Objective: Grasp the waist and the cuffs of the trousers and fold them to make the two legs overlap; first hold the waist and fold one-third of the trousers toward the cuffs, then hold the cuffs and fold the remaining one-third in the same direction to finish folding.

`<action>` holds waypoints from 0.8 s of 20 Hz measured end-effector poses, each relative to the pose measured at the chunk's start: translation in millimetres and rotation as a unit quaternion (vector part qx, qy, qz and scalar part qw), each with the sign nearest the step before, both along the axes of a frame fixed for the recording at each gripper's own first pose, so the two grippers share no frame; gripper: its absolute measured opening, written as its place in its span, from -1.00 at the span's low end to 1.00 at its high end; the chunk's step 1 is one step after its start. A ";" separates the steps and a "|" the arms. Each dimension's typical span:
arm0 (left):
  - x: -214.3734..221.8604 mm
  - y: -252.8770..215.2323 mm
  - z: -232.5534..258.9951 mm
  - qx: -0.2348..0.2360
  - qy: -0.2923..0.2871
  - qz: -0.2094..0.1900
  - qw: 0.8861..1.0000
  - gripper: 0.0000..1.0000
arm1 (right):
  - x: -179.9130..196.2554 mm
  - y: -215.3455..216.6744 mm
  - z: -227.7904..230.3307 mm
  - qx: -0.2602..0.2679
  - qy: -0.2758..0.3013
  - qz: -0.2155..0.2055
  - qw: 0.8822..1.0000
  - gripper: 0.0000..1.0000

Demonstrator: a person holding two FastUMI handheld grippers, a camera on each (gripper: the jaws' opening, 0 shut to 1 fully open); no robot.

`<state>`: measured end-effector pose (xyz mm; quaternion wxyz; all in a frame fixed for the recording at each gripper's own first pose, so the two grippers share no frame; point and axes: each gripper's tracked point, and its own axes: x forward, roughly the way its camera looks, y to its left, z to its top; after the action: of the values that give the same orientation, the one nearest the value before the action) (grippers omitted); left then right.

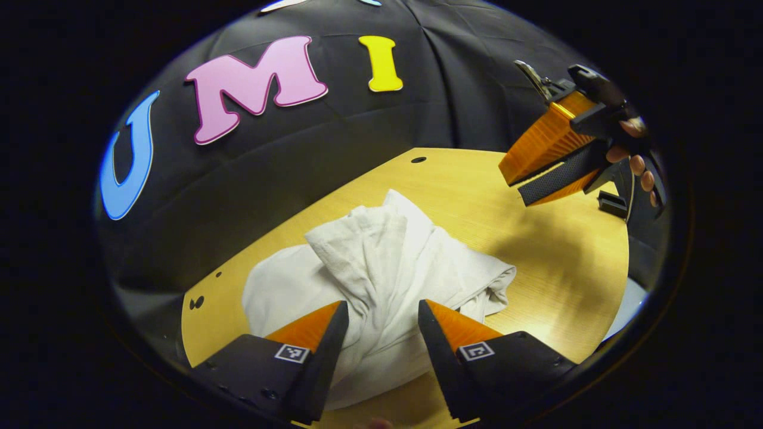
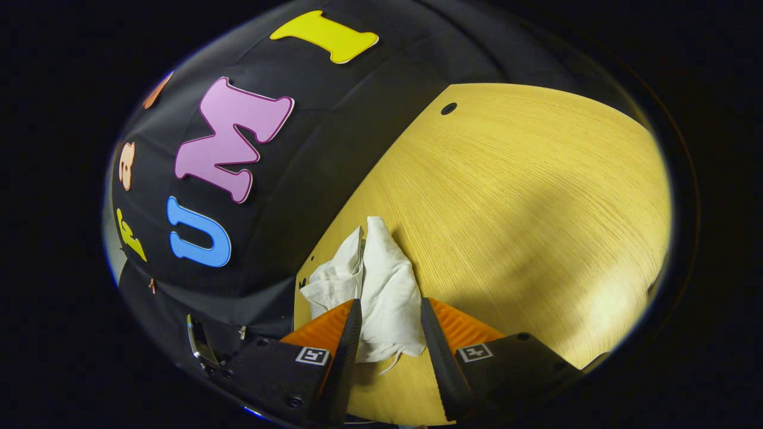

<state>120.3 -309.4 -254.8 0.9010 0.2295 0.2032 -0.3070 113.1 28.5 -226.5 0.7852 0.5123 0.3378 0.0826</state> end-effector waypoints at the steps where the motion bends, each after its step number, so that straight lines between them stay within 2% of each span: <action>1: -4.4 0.9 10.5 -0.016 0.007 0.006 1.000 0.57 | -3.1 1.4 5.5 0.001 0.000 0.005 1.000 0.26; 4: -14.0 15.5 46.8 -0.056 0.008 0.035 0.998 0.66 | -13.6 2.7 22.2 -0.003 -0.003 0.016 1.000 0.26; 8: -33.9 40.8 98.1 -0.095 0.004 0.062 0.994 0.68 | -28.6 3.4 58.2 -0.024 -0.032 0.026 0.999 0.26; 12: -60.1 73.3 142.8 -0.164 0.015 0.102 0.981 0.68 | -37.0 10.7 111.9 -0.024 -0.084 0.031 0.996 0.26; 14: -67.4 89.1 161.1 -0.205 0.026 0.130 0.970 0.68 | -44.0 14.9 135.4 -0.030 -0.109 0.038 0.993 0.25; 16: -75.6 101.3 176.3 -0.226 0.023 0.144 0.963 0.70 | -47.2 19.5 152.7 -0.024 -0.119 0.034 0.992 0.25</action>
<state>44.7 -208.2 -78.5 0.9592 -0.0185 0.1801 -0.2173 65.9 48.0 -73.8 0.8288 0.4679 0.2608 0.1616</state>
